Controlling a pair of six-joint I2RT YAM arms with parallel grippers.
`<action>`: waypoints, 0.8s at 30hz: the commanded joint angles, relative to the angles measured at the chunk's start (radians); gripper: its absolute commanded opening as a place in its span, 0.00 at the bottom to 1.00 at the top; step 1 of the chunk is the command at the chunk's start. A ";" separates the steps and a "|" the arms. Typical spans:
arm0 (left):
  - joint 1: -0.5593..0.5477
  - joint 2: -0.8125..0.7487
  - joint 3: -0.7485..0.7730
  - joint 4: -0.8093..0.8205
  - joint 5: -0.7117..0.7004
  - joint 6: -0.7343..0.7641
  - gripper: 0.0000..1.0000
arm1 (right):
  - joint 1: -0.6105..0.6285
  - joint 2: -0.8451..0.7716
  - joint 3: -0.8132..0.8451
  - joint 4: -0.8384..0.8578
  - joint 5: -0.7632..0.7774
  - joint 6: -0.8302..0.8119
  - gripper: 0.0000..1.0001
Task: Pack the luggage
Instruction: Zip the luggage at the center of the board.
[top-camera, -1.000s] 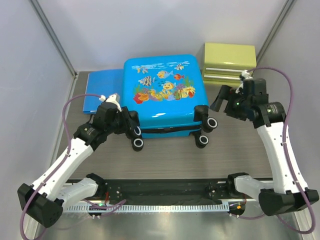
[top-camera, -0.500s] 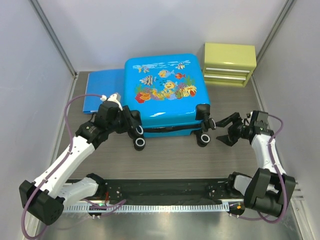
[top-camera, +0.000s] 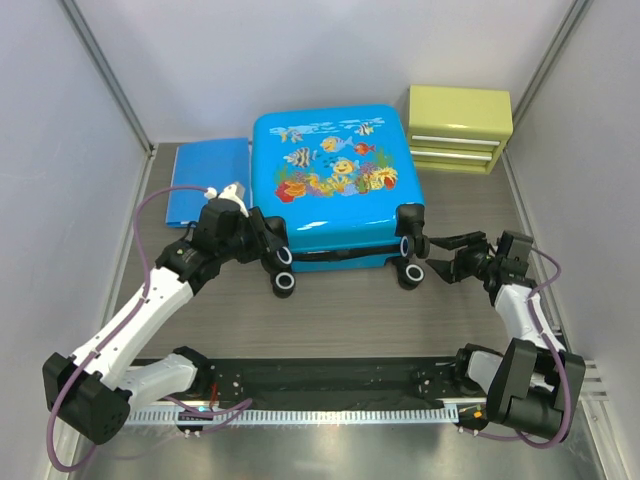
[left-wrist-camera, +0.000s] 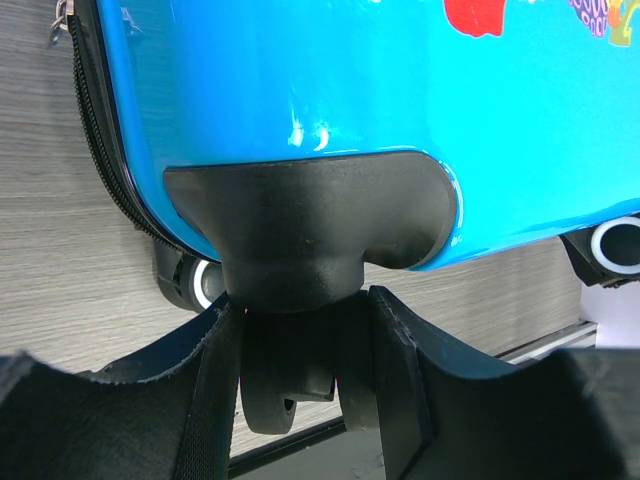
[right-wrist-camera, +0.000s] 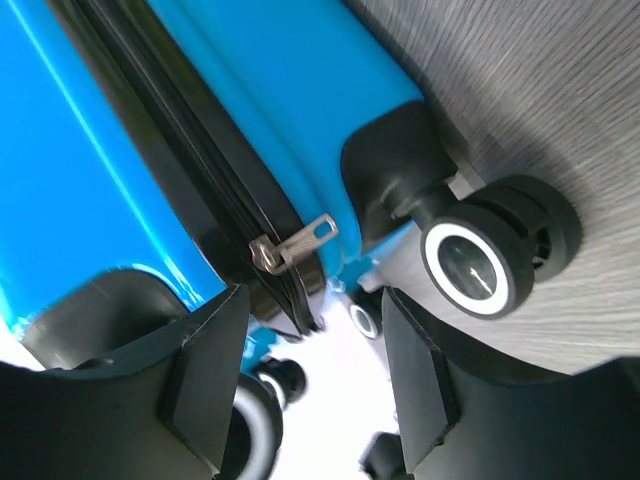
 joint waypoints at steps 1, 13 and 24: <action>-0.012 -0.018 0.043 0.224 0.053 -0.048 0.00 | 0.007 0.005 -0.032 0.169 0.018 0.206 0.60; -0.012 -0.007 0.041 0.235 0.056 -0.053 0.00 | 0.217 -0.001 -0.062 0.231 0.224 0.441 0.52; -0.012 -0.016 0.041 0.236 0.057 -0.056 0.00 | 0.223 -0.052 -0.129 0.248 0.287 0.536 0.47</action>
